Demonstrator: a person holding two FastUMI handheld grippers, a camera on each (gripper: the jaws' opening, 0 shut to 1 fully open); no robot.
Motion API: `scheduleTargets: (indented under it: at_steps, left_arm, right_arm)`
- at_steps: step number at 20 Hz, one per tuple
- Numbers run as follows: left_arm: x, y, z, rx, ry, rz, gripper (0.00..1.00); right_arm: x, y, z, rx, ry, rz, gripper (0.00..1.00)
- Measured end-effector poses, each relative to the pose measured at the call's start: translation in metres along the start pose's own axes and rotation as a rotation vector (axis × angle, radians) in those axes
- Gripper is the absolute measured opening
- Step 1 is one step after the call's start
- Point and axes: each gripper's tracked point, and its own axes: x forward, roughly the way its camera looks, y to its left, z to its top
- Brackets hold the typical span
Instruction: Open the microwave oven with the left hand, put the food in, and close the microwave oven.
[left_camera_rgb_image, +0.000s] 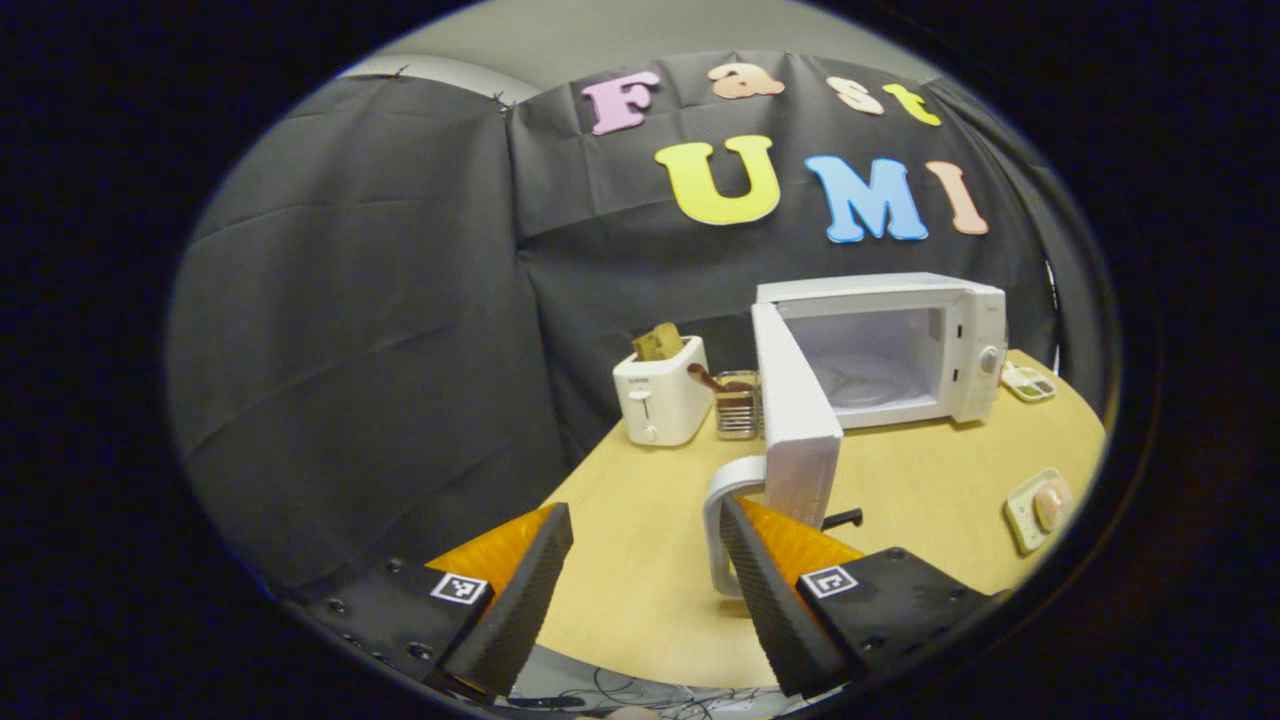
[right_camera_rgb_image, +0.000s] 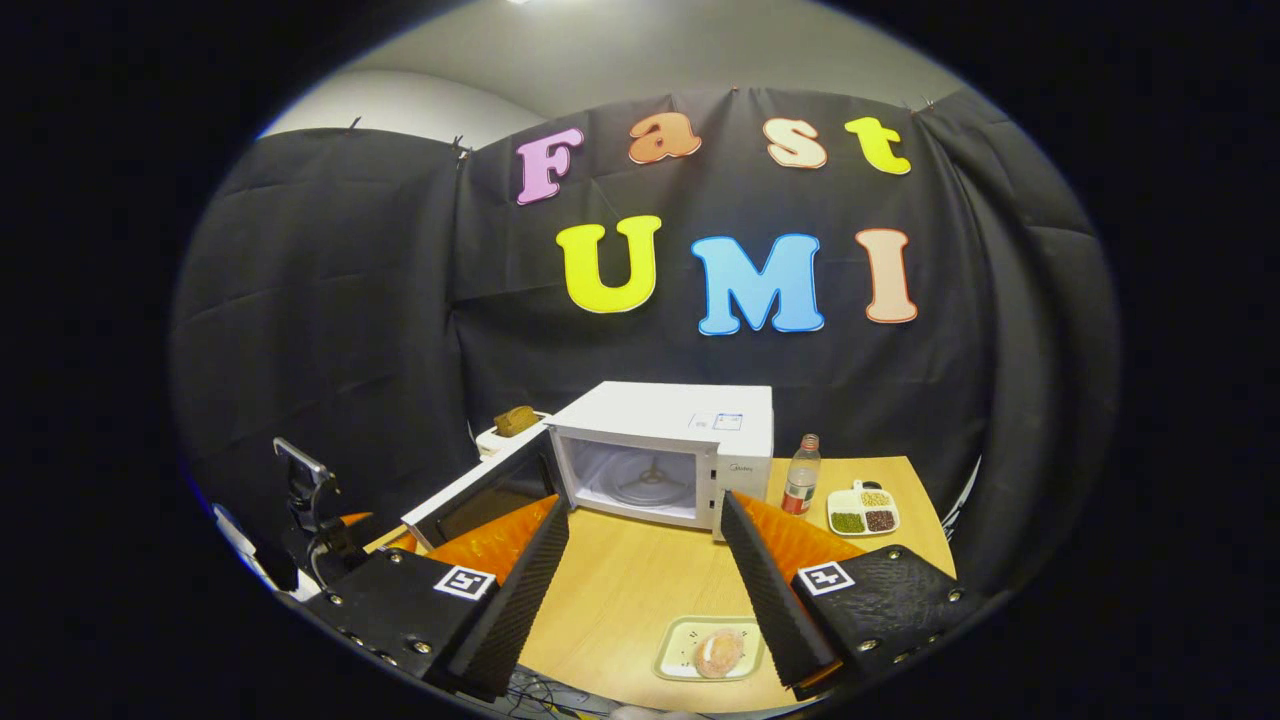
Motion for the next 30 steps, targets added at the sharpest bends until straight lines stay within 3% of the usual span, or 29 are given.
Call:
scheduleTargets:
  at_steps: [5,7,12,14,17,21,25,27,30]
  left_arm:
    - [-0.009,0.005,0.017,0.004,-0.024,0.002,0.97]
    - [-0.019,0.004,0.031,0.005,-0.052,-0.01,1.0]
    - [-0.046,0.0,0.069,-0.058,-0.11,-0.028,0.98]
    - [-0.057,-0.003,0.086,-0.06,-0.134,-0.027,1.0]
    - [-0.074,-0.007,0.112,-0.045,-0.164,-0.005,0.95]
    - [-0.099,-0.029,0.147,-0.079,-0.179,-0.024,1.0]
    - [-0.127,-0.056,0.188,-0.066,-0.218,-0.038,1.0]
    - [-0.135,-0.073,0.202,-0.038,-0.231,-0.05,0.94]
    - [-0.141,-0.101,0.213,-0.018,-0.235,-0.102,1.0]
  right_arm:
    - [0.007,-0.016,-0.021,-0.021,0.029,-0.033,0.94]
    - [0.009,-0.027,-0.041,-0.042,0.054,-0.05,0.94]
    - [0.015,-0.053,-0.127,-0.074,0.214,-0.076,0.94]
    - [0.019,-0.059,-0.159,-0.078,0.272,-0.058,0.94]
    - [0.025,-0.068,-0.205,-0.11,0.348,-0.03,0.95]
    - [0.035,-0.08,-0.261,-0.114,0.435,0.0,0.94]
    - [0.049,-0.086,-0.302,-0.123,0.499,0.029,0.94]
    - [0.063,-0.085,-0.317,-0.101,0.526,0.062,0.95]
    - [0.075,-0.089,-0.331,-0.11,0.548,0.041,0.95]
